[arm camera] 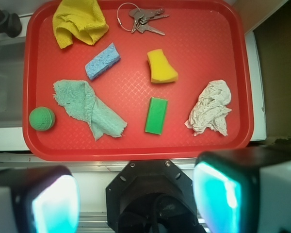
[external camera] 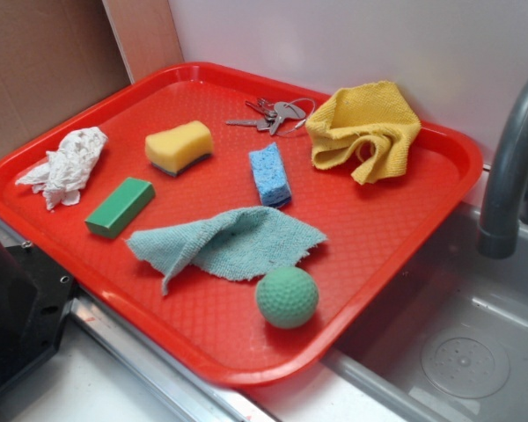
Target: Grab the white paper.
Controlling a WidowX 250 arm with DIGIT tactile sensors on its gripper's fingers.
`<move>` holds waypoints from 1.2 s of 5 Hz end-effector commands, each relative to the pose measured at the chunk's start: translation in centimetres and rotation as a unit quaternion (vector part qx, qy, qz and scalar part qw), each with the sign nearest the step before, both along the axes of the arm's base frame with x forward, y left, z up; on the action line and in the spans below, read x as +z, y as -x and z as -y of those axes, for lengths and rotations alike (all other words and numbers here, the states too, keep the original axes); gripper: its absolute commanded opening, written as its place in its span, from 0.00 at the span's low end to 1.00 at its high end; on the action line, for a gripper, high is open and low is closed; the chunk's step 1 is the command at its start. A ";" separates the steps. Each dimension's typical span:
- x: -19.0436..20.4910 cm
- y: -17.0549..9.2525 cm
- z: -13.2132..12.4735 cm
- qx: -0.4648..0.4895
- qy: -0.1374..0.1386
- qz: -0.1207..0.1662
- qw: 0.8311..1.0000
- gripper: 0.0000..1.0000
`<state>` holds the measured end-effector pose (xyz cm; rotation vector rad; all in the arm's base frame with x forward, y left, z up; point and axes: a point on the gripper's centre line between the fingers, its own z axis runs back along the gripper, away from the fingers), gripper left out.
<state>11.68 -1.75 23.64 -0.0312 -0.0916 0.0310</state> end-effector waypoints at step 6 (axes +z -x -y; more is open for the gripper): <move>-14.9 -2.5 -13.9 0.419 -0.047 0.077 0.903 1.00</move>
